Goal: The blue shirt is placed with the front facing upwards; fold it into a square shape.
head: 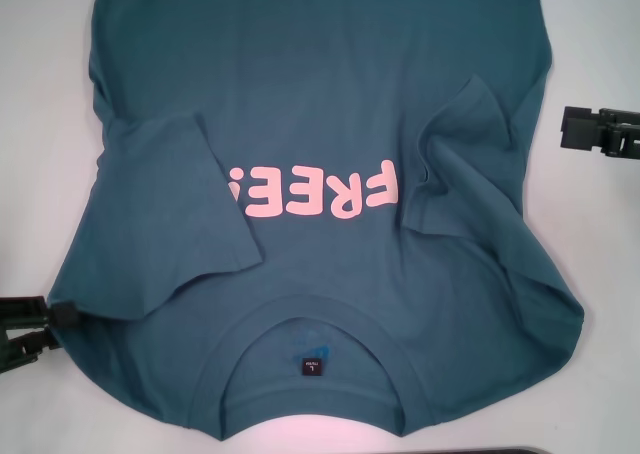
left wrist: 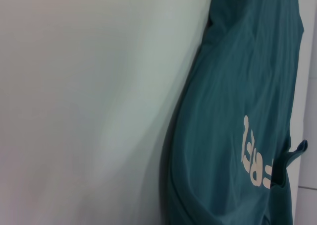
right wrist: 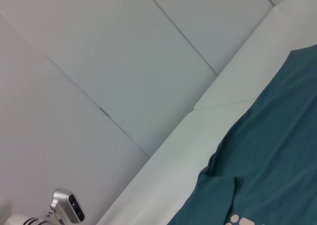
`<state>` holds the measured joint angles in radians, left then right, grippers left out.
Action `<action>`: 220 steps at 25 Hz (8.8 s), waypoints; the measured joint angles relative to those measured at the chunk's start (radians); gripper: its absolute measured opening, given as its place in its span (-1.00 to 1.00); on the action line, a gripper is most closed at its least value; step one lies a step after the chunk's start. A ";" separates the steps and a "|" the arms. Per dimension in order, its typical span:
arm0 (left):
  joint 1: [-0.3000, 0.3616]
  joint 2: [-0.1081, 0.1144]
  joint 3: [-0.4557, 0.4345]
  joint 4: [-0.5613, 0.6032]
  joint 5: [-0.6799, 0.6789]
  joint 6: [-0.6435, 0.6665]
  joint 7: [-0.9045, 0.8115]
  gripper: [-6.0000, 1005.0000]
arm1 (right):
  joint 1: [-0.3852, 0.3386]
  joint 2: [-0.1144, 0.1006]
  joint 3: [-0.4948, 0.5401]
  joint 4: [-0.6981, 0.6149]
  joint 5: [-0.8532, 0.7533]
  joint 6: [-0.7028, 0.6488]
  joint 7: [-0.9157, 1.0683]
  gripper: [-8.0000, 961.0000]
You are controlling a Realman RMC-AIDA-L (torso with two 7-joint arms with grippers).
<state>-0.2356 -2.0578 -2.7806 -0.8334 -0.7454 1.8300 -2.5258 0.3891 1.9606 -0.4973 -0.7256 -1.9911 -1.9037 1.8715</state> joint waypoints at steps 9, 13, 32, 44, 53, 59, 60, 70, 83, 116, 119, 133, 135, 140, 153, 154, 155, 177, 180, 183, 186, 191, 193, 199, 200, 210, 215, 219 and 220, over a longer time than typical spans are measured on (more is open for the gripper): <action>-0.010 -0.001 0.000 0.000 0.040 -0.008 -0.013 -0.49 | -0.005 -0.002 0.008 0.005 -0.001 0.000 0.000 0.92; -0.012 -0.001 -0.002 -0.001 0.036 0.011 -0.002 -0.71 | -0.006 -0.009 0.003 0.014 -0.008 0.000 0.010 0.92; -0.065 0.004 -0.019 -0.001 -0.016 0.127 0.083 -0.91 | 0.044 -0.111 -0.039 0.012 -0.472 -0.070 0.300 0.90; -0.086 0.016 -0.024 -0.001 -0.035 0.132 0.090 -0.91 | 0.075 -0.029 -0.046 0.025 -0.549 -0.012 0.307 0.87; -0.087 0.016 -0.023 -0.001 -0.035 0.132 0.091 -0.91 | 0.111 -0.025 -0.049 0.105 -0.568 0.088 0.360 0.84; -0.089 0.015 -0.024 -0.001 -0.035 0.131 0.091 -0.91 | 0.130 -0.008 -0.082 0.119 -0.569 0.117 0.384 0.82; -0.089 0.015 -0.024 -0.001 -0.035 0.130 0.091 -0.91 | 0.131 -0.007 -0.092 0.120 -0.569 0.117 0.384 0.82; -0.089 0.016 -0.025 -0.001 -0.035 0.127 0.091 -0.91 | 0.122 -0.011 -0.109 0.109 -0.571 0.111 0.384 0.33; -0.090 0.015 -0.025 -0.001 -0.035 0.133 0.091 -0.91 | 0.120 -0.014 -0.112 0.099 -0.594 0.108 0.385 -0.79; 0.056 0.039 0.091 -0.089 0.074 0.228 0.127 -0.91 | 0.065 0.011 -0.181 -0.210 -0.746 -0.086 0.505 -0.90; -0.003 0.038 0.090 -0.030 0.024 0.231 0.144 -0.91 | 0.099 0.000 -0.177 -0.209 -0.677 -0.084 0.507 -0.90; -0.293 0.067 0.079 0.034 0.013 0.161 -0.008 -0.91 | 0.258 -0.053 -0.083 -0.193 -0.654 -0.052 0.525 -0.91; -0.317 0.076 0.077 0.033 0.013 0.132 -0.042 -0.91 | 0.271 -0.071 -0.058 -0.191 -0.654 -0.029 0.537 -0.91; -0.388 0.098 0.053 0.035 0.013 0.044 -0.112 -0.91 | 0.301 -0.095 -0.024 -0.194 -0.653 0.018 0.563 -0.91; -0.500 0.095 0.072 0.077 0.012 -0.268 -0.178 -0.91 | 0.351 -0.092 -0.010 -0.198 -0.632 0.200 0.622 -0.91; -0.505 0.092 0.075 0.079 0.012 -0.288 -0.180 -0.91 | 0.355 -0.090 -0.010 -0.198 -0.623 0.215 0.622 -0.91; -0.508 0.089 0.077 0.079 0.012 -0.306 -0.181 -0.91 | 0.361 -0.089 -0.012 -0.197 -0.608 0.229 0.622 -0.91; -0.606 0.060 0.155 0.139 -0.011 -0.624 -0.175 -0.91 | 0.386 -0.039 -0.131 -0.186 -0.614 0.529 0.704 -0.91; -0.617 0.054 0.166 0.139 -0.011 -0.647 -0.179 -0.91 | 0.392 -0.025 -0.163 -0.186 -0.616 0.573 0.700 -0.90; -0.626 0.052 0.167 0.139 -0.011 -0.660 -0.180 -0.91 | 0.399 -0.016 -0.206 -0.186 -0.614 0.620 0.700 -0.90; -0.633 0.051 0.167 0.140 -0.011 -0.680 -0.180 -0.91 | 0.408 -0.011 -0.236 -0.186 -0.616 0.663 0.700 -0.89; -0.644 0.050 0.179 0.141 -0.011 -0.712 -0.179 -0.91 | 0.410 -0.009 -0.285 -0.186 -0.621 0.731 0.707 -0.88; -0.647 0.050 0.189 0.141 -0.011 -0.725 -0.178 -0.91 | 0.410 -0.009 -0.298 -0.186 -0.623 0.753 0.708 -0.88; -0.653 0.050 0.196 0.158 -0.011 -0.779 -0.176 -0.91 | 0.411 -0.008 -0.326 -0.174 -0.625 0.817 0.703 -0.87; -0.654 0.050 0.197 0.159 -0.011 -0.787 -0.176 -0.91 | 0.411 -0.008 -0.337 -0.174 -0.625 0.827 0.704 -0.87; -0.658 0.036 0.270 0.174 -0.011 -0.847 -0.171 -0.76 | 0.433 0.000 -0.403 -0.106 -0.662 0.886 0.701 -0.85; -0.644 0.025 0.271 0.167 -0.011 -0.874 -0.176 -0.67 | 0.434 -0.004 -0.406 -0.092 -0.676 0.901 0.692 -0.85; -0.642 0.027 0.273 0.182 -0.004 -0.880 -0.177 -0.60 | 0.444 -0.002 -0.407 -0.073 -0.722 0.931 0.696 -0.84; -0.642 0.028 0.273 0.187 -0.002 -0.880 -0.178 -0.58 | 0.453 -0.002 -0.406 -0.058 -0.746 0.934 0.698 -0.84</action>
<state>-0.8773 -2.0296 -2.5071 -0.6469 -0.7478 0.9503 -2.7033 0.8423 1.9586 -0.9037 -0.7837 -2.7375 -0.9701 2.5691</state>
